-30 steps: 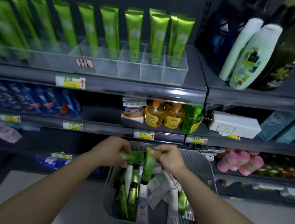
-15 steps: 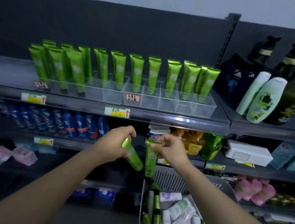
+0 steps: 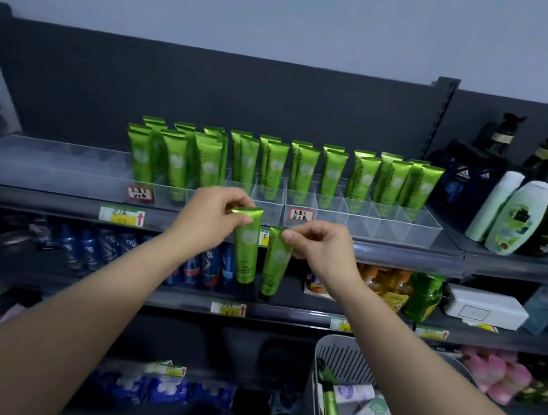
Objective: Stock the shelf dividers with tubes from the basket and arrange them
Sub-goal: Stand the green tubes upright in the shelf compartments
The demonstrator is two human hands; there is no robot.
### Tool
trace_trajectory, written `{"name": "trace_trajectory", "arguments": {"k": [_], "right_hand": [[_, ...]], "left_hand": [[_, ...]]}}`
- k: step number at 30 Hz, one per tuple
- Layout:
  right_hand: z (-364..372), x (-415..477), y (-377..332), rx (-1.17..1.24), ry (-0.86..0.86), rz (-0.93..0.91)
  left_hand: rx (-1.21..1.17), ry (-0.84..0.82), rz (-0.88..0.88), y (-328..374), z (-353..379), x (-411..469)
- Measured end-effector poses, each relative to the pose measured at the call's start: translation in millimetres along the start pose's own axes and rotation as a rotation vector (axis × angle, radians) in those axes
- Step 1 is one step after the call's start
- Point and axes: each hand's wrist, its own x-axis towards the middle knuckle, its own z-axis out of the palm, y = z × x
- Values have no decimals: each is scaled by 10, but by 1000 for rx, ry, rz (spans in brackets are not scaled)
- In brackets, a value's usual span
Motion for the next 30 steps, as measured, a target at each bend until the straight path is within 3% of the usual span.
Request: {"name": "trace_trajectory", "arguments": {"k": [16,30], "right_hand": [[72,715,-638,-64,34,-270],[121,1182,-737,-30,61,-342]], "left_hand": [[108,171,92,223,-723,1071],[260,24,88,63,-679,1688]]}}
